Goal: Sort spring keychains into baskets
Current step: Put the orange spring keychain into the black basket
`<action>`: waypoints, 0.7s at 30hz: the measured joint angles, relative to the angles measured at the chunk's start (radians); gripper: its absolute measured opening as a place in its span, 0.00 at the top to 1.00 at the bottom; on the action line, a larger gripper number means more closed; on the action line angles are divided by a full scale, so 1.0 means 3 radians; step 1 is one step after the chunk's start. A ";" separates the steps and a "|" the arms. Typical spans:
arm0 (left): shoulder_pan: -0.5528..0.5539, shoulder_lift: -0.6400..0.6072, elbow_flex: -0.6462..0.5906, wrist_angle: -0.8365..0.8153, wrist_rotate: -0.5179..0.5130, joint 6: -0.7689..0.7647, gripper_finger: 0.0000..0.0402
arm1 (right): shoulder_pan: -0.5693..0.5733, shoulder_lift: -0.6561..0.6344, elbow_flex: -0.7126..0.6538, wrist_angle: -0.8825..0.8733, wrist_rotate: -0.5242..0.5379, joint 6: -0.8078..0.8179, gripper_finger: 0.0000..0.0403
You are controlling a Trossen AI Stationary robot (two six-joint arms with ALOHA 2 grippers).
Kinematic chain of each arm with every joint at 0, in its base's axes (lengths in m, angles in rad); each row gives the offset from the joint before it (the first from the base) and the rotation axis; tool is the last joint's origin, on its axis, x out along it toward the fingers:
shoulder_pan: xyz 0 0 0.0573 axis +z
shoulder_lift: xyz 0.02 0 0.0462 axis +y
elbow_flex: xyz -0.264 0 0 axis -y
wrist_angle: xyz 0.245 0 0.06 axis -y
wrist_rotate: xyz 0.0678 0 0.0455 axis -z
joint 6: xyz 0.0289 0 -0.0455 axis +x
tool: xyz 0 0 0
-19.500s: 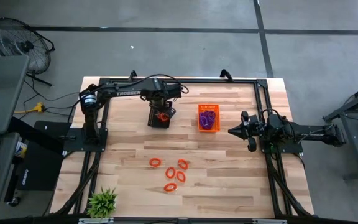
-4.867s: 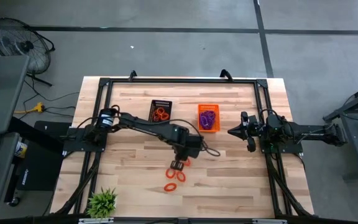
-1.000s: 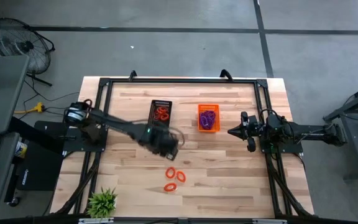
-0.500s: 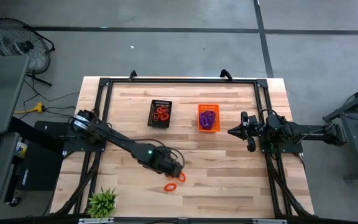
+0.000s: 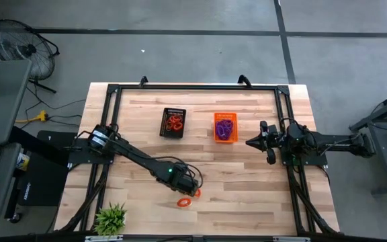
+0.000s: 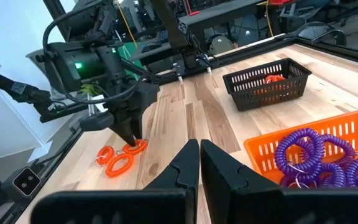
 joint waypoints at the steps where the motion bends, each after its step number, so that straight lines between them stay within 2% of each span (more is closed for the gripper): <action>1: 0.0000 0.0011 0.0000 -0.0008 -0.0006 -0.0001 0.74 | 0.0001 -0.0004 0.0000 0.0000 -0.0001 0.0000 0.97; 16: -0.0001 0.0167 0.0003 -0.0117 -0.0046 0.0187 0.74 | 0.0000 0.0014 0.0000 0.0001 0.0000 0.0000 0.97; 21: -0.0004 0.0168 0.0001 -0.0172 -0.0071 0.0315 0.80 | 0.0000 0.0014 0.0000 0.0001 0.0000 0.0000 0.97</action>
